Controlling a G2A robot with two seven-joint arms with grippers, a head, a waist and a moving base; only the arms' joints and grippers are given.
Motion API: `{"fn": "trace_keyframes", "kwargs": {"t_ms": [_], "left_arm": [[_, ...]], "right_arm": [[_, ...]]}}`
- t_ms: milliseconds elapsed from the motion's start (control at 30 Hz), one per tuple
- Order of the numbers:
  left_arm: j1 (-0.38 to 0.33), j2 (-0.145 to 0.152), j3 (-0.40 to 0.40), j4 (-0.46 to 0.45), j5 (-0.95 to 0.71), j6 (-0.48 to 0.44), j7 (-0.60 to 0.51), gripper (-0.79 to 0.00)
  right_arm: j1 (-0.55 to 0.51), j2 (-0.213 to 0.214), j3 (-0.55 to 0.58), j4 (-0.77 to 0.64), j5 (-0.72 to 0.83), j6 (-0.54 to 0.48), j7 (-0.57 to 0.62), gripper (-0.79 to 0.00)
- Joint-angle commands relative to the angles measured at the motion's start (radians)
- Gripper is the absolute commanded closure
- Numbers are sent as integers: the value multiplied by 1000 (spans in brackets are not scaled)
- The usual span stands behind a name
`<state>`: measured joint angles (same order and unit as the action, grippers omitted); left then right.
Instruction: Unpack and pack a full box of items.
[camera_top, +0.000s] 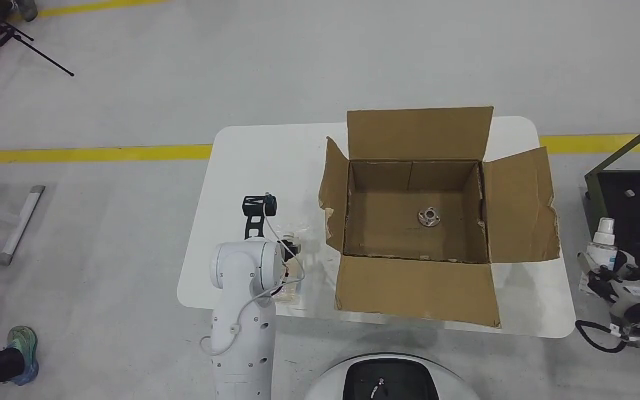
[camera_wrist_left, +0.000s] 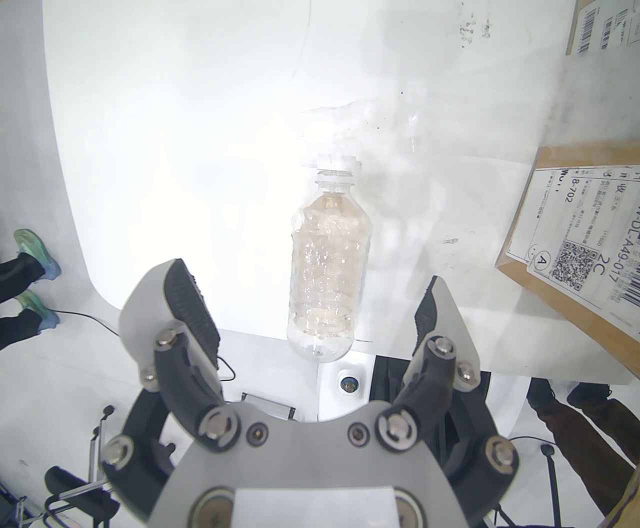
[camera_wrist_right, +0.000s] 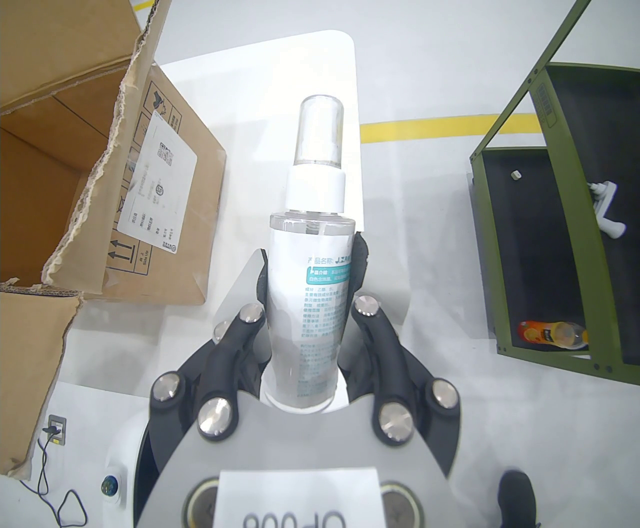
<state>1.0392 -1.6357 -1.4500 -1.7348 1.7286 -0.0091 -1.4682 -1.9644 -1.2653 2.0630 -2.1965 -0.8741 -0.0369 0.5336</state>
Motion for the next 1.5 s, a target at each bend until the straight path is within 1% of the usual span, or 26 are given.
{"fn": "trace_keyframes", "kwargs": {"t_ms": [0,1067,1100,1133,1267,1300,1367,1400,1433,1467], "left_arm": [[0,0,0,0,0,0,0,-785],[0,0,0,0,0,0,0,-785],[0,0,0,0,0,0,0,-785],[0,0,0,0,0,0,0,-785],[0,0,0,0,0,0,0,-785],[0,0,0,0,0,0,0,0],[0,0,0,0,0,0,0,0],[0,0,0,0,0,0,0,-283],[0,0,0,0,0,0,0,-742],[0,0,0,0,0,0,0,-742]], "right_arm": [[0,0,0,0,0,0,0,0],[0,0,0,0,0,0,0,0],[0,0,0,0,0,0,0,-197],[0,0,0,0,0,0,0,-336],[0,0,0,0,0,0,0,-336],[0,0,0,0,0,0,0,-785],[0,0,0,0,0,0,0,-785],[0,0,0,0,0,0,0,-785],[0,0,0,0,0,0,0,-785],[0,0,0,0,0,0,0,-785]]}}
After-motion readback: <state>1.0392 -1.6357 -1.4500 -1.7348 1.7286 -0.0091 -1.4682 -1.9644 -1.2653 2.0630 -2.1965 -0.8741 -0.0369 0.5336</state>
